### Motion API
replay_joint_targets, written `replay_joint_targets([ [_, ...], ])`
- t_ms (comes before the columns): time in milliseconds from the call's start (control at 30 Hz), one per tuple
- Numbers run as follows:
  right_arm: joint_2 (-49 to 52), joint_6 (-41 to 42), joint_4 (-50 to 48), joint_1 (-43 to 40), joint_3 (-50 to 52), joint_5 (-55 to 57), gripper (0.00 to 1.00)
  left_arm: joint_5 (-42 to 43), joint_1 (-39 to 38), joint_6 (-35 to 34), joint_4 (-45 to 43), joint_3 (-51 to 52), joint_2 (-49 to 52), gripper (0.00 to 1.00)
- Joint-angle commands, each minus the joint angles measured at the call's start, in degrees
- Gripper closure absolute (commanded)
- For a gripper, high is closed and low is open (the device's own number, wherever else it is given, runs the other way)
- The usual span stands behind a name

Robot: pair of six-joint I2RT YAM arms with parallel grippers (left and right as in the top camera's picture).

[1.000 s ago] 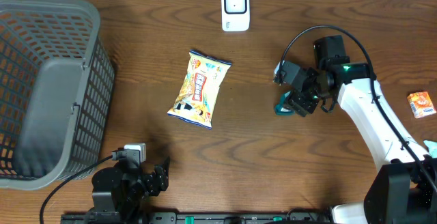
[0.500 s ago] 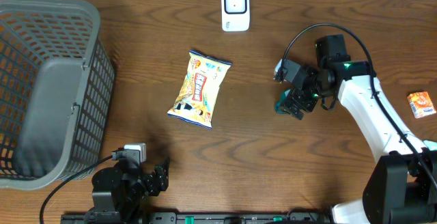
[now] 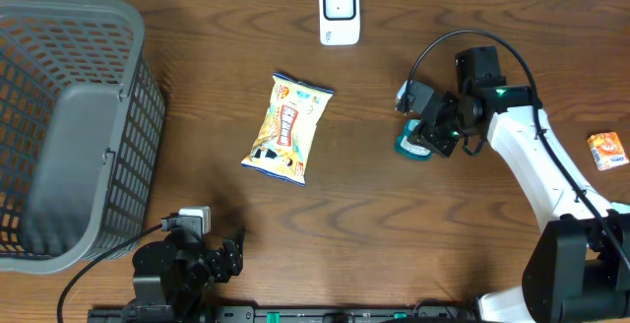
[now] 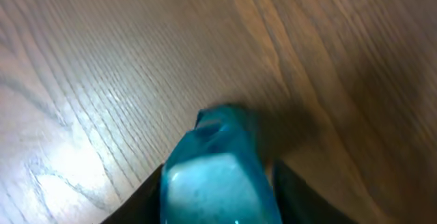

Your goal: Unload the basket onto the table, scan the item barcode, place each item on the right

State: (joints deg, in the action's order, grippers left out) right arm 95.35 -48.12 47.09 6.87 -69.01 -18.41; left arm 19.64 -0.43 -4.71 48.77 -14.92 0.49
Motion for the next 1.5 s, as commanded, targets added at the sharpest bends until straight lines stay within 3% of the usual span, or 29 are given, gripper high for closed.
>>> replay_joint_targets([
  [0,3.3,4.0,0.0,-0.2,1.9,2.3,0.73,0.7,0.1,-0.3,0.7,-0.2,-0.3,0.20],
  [300,2.8,10.8,2.2,0.7,-3.8,-3.9,0.89,0.7,0.1,-0.3,0.7,-0.2,-0.3,0.19],
  [467,2.1,18.6,5.2,0.7,-10.0,-11.5,0.82,0.7,0.1,-0.3,0.7,-0.2,-0.3,0.20],
  [600,1.9,23.8,10.3,0.7,-15.5,-21.2,0.84,0.7,0.1,-0.3,0.7,-0.2,-0.3,0.19],
  [900,1.4,24.7,21.7,0.6,-21.5,-42.0,0.83,0.7,0.1,-0.3,0.7,-0.2,-0.3,0.20],
  [1333,0.2,24.9,25.6,0.6,-21.5,-43.2,0.84,0.7,0.1,-0.3,0.7,-0.2,-0.3,0.19],
  [1467,0.2,25.0,23.1,0.7,-21.4,-37.8,0.85,0.7,0.1,-0.3,0.7,-0.2,-0.3,0.19],
])
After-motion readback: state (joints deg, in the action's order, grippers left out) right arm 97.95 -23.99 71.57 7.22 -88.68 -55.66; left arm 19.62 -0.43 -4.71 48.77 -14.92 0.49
